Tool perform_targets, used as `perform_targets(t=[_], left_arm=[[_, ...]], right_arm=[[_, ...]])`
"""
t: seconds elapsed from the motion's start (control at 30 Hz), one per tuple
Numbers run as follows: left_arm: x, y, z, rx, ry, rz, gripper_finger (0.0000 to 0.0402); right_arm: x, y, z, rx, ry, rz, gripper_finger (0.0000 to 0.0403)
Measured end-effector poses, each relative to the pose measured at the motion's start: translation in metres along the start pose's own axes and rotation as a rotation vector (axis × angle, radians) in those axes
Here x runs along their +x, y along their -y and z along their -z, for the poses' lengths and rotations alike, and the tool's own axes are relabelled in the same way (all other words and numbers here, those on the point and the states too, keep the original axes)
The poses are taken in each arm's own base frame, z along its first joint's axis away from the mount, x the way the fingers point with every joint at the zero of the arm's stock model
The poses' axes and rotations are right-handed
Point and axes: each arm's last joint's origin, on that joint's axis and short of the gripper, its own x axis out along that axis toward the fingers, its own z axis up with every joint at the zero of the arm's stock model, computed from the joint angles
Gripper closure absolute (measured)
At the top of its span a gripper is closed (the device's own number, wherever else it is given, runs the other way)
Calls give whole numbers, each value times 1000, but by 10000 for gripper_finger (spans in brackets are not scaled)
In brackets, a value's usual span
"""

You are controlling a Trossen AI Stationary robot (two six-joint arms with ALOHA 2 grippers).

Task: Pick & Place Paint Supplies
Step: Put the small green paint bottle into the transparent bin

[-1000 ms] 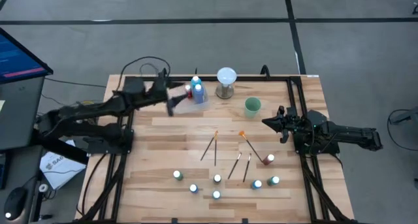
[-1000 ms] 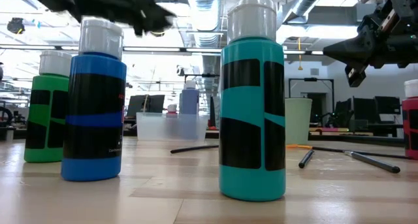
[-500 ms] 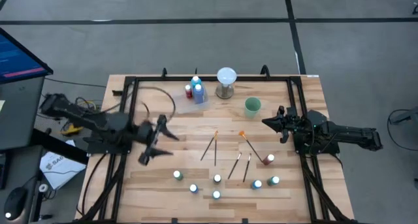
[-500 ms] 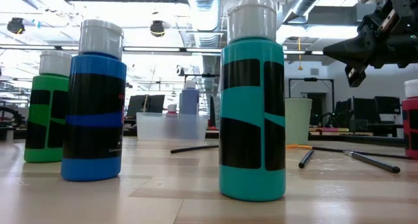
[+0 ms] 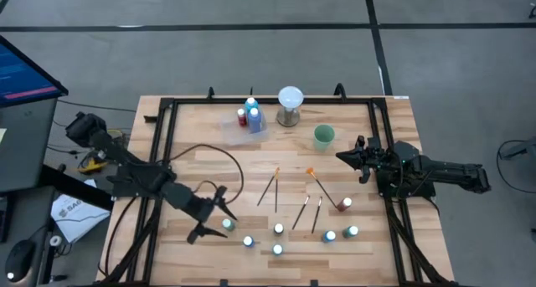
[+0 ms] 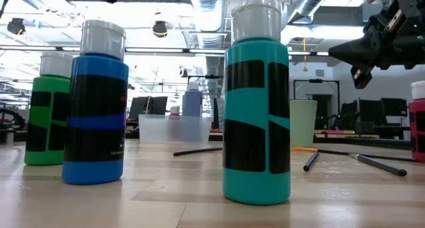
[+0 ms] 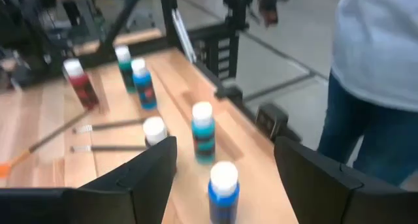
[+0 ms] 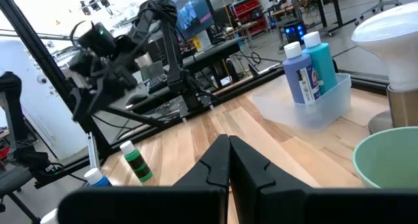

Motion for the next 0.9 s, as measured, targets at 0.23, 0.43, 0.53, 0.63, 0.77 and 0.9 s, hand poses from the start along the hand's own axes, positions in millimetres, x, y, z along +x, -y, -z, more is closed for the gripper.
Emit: perform_targets(t=[0.23, 0.43, 0.53, 0.63, 0.77, 0.9], left_arm=[[14, 2, 22, -14, -159, 0, 148], [19, 3, 35, -28, -243, -1, 148], [16, 3, 49, -54, -278, -1, 148], [9, 2, 59, -71, -286, -5, 149], [-2, 1, 65, -88, -227, -13, 149], [-9, 0, 68, -95, -168, -11, 149]], right_arm=[[0, 0, 0, 0, 0, 0, 403], [0, 0, 0, 0, 1, 1, 403], [0, 0, 0, 0, 1, 1, 403], [0, 0, 0, 0, 1, 1, 403], [0, 0, 0, 0, 0, 1, 403], [0, 0, 0, 0, 0, 1, 403]])
